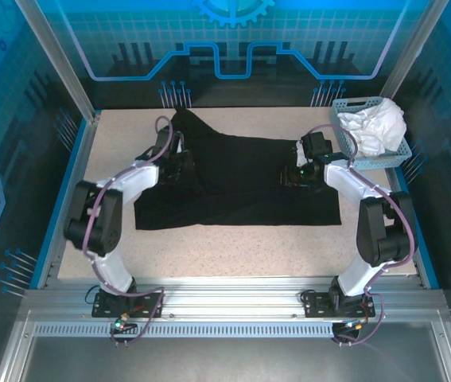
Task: Fold the inside-out t-shirt
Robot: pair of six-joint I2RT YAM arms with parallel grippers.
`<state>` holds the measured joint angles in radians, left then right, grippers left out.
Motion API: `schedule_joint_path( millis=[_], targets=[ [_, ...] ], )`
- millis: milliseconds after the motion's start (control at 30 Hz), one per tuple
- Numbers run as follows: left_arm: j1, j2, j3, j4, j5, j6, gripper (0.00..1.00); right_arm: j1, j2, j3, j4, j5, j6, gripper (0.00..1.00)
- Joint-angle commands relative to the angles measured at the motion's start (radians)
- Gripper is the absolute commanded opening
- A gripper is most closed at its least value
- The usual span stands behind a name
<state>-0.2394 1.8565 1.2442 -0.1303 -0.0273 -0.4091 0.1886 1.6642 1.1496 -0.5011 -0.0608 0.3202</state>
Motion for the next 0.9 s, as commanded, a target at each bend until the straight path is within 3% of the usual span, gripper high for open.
schedule_joint_path(
  millis=[0, 133, 267, 467, 633, 867],
  targets=[
    [0.000, 0.043, 0.077, -0.044, -0.066, 0.079, 0.26, -0.007, -0.041, -0.017, -0.022, 0.002, -0.015, 0.44],
    [0.000, 0.013, 0.076, -0.009, -0.006, 0.077, 0.28, -0.009, -0.051, -0.026, -0.019, 0.000, -0.012, 0.44],
    [0.014, -0.079, -0.030, -0.004, -0.053, 0.057, 0.38, -0.007, -0.050, -0.031, -0.016, -0.013, -0.013, 0.45],
    [0.124, -0.114, -0.171, 0.004, -0.014, -0.027, 0.47, -0.006, -0.031, -0.031, -0.004, -0.031, -0.013, 0.45],
    [0.111, -0.065, -0.113, -0.025, 0.020, 0.048, 0.52, -0.003, -0.023, -0.034, 0.001, -0.034, -0.011, 0.45],
    [0.030, 0.074, 0.058, -0.158, -0.053, 0.148, 0.53, -0.003, -0.029, -0.039, -0.006, -0.026, -0.017, 0.45]
  ],
)
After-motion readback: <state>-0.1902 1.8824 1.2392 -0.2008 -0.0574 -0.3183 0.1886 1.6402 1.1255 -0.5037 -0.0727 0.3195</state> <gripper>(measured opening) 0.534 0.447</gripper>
